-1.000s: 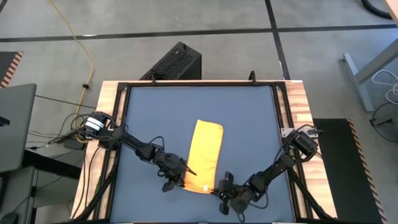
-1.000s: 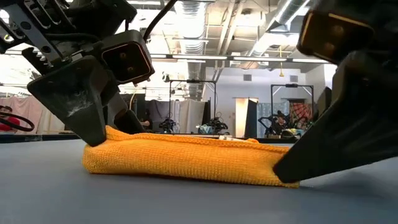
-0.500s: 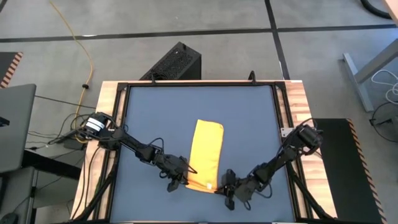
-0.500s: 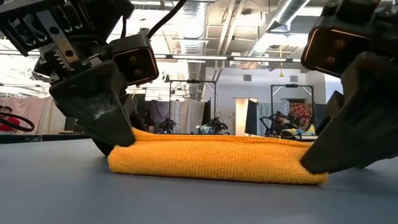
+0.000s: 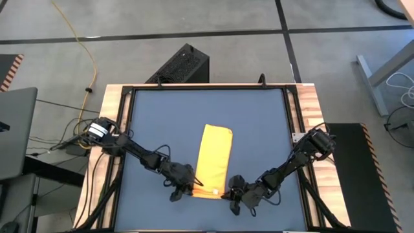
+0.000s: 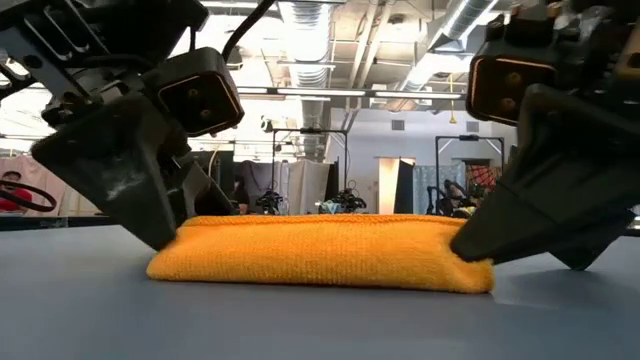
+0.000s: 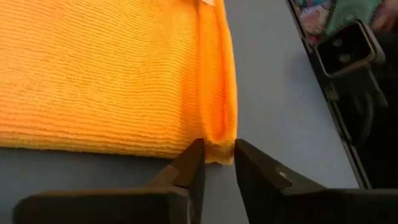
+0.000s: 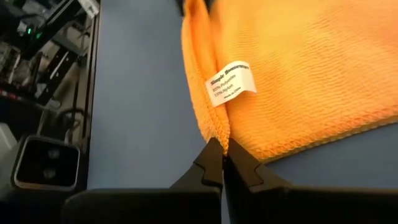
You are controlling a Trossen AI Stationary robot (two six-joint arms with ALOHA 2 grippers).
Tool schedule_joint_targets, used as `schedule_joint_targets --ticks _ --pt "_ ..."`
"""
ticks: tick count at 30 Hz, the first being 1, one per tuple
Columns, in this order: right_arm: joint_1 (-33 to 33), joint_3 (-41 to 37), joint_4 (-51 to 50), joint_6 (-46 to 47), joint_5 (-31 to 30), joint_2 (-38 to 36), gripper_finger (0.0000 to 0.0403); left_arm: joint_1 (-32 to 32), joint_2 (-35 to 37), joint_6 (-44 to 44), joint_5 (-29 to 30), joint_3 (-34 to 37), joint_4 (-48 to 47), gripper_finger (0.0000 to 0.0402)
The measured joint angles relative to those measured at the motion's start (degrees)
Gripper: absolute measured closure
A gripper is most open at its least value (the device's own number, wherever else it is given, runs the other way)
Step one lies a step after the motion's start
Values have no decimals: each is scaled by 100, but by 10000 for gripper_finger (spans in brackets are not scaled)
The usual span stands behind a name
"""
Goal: Roll towel
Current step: Roll the orange microfiber towel
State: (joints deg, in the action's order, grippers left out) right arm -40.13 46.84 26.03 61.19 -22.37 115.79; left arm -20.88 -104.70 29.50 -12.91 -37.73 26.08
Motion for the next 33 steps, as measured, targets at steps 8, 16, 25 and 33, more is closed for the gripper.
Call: schedule_joint_targets --ticks 8,16,25,33 --pt "17 157 -129 378 -4 0 385 100 270 -341 -594 19 -207 304" --pt "23 257 -370 670 116 2 384 89 889 -765 35 23 -1029 303" --pt "109 267 -434 701 267 -2 384 57 1645 -1189 665 10 -1529 303" --pt "130 267 -437 705 296 -2 384 -353 1332 -1945 1085 6 -959 303"
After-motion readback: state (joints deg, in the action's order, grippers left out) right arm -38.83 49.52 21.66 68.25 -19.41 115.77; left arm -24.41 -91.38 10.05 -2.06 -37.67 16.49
